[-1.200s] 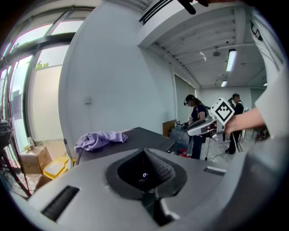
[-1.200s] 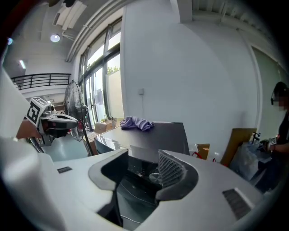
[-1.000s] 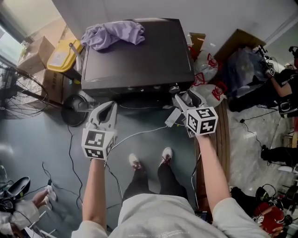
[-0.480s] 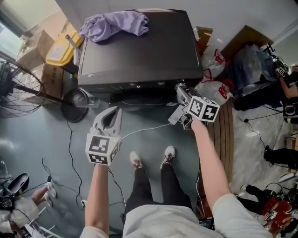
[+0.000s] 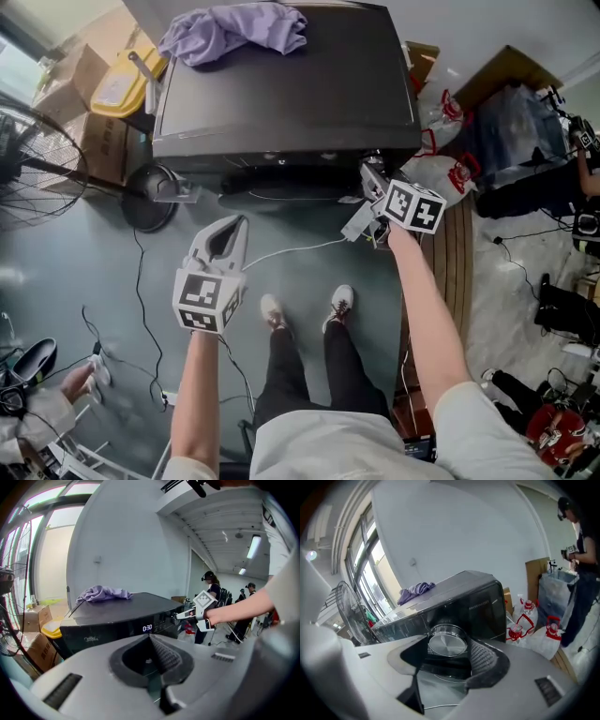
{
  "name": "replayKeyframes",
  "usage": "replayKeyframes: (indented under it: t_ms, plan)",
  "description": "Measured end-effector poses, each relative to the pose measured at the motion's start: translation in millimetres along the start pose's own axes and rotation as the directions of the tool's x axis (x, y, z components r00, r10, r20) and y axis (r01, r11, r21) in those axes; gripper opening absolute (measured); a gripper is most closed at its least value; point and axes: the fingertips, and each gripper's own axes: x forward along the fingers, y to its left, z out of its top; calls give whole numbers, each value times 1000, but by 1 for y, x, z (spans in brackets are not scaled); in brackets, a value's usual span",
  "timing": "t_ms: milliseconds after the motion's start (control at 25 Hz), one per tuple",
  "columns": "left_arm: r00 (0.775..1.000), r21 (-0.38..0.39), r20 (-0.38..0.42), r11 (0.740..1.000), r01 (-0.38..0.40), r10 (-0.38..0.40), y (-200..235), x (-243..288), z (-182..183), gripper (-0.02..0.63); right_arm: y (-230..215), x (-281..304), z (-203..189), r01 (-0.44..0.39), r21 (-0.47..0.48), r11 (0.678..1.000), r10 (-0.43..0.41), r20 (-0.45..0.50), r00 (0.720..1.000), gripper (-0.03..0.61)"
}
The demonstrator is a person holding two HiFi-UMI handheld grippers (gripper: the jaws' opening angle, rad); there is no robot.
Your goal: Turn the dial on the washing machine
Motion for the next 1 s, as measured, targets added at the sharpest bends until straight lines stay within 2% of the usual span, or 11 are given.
replayKeyframes:
  t_ms: [280, 440, 840, 1000]
  plan:
    - [1000, -10, 0, 1000, -25, 25, 11, -5, 1, 15, 5, 1, 1, 83, -194, 977, -91, -30, 995, 271]
    - [999, -25, 4, 999, -47, 47, 20, -8, 0, 15, 7, 2, 0, 152, -313, 937, -168, -27, 985, 270]
    - [997, -26, 15, 996, -80, 80, 33, -16, 3, 15, 11, 3, 0, 232, -448, 864, -257, 5, 966, 270]
    - [997, -28, 15, 997, -77, 78, 31, -17, 1, 15, 15, 2, -1, 267, -536, 801, -298, 31, 954, 269]
